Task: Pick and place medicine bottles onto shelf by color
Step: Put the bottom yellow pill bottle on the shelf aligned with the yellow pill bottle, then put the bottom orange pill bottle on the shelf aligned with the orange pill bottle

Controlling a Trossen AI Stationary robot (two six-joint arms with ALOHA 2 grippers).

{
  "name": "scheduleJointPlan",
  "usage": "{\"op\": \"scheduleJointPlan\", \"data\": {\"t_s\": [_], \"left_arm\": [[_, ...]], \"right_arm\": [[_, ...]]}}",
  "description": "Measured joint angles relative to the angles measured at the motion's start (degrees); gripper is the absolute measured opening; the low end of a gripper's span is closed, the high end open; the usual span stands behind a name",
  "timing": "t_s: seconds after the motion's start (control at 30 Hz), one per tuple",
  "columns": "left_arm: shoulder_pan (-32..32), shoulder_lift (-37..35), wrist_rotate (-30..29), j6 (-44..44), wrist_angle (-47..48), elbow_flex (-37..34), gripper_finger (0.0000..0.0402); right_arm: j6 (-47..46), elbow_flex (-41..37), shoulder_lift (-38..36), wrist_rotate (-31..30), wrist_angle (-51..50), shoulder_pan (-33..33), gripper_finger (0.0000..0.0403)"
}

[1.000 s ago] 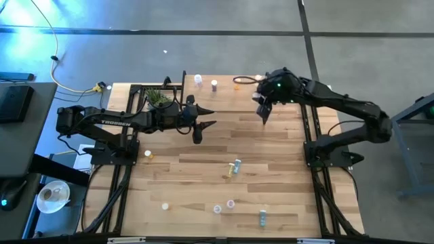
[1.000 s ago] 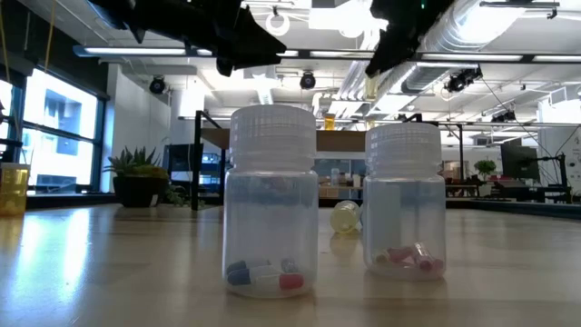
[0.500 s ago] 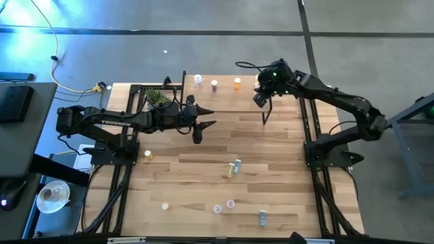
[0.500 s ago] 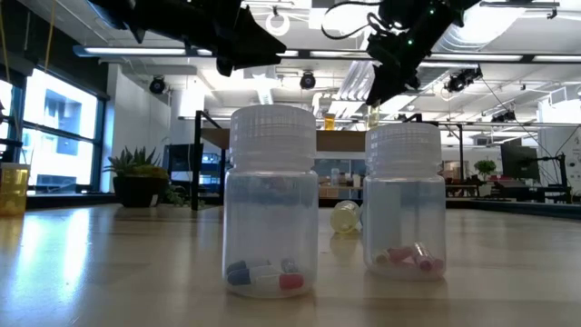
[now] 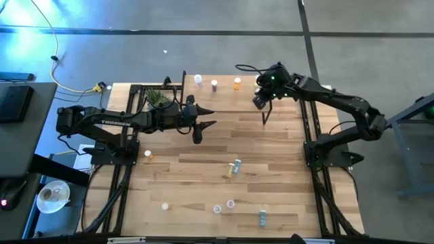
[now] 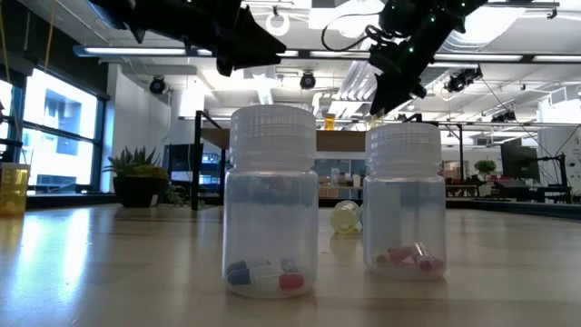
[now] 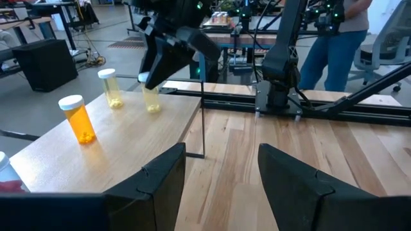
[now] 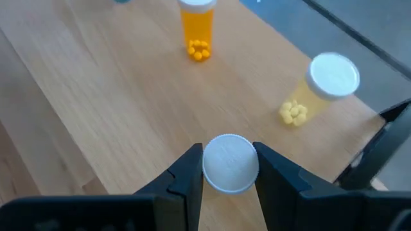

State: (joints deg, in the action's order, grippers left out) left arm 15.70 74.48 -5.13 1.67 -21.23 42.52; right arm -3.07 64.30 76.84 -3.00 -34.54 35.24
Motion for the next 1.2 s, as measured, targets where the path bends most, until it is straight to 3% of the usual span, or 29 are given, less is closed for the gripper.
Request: {"op": "scheduleJointPlan", "data": {"t_s": [0.5, 0.97, 1.2], "left_arm": [[0.0, 0.0, 0.0, 0.0, 0.0, 0.0, 0.0184], [0.0, 0.0, 0.0, 0.0, 0.0, 0.0, 0.0184], [0.0, 0.0, 0.0, 0.0, 0.0, 0.0, 0.0184]], "right_arm": [[-1.5, -0.6, -0.1, -0.3, 0.3, 0.0, 0.0118], [-1.5, -0.8, 0.1, -3.0, 0.0, 0.0, 0.0174], [-1.5, -0.7, -0.9, -2.9, 1.1, 0.0, 0.0184]]}}
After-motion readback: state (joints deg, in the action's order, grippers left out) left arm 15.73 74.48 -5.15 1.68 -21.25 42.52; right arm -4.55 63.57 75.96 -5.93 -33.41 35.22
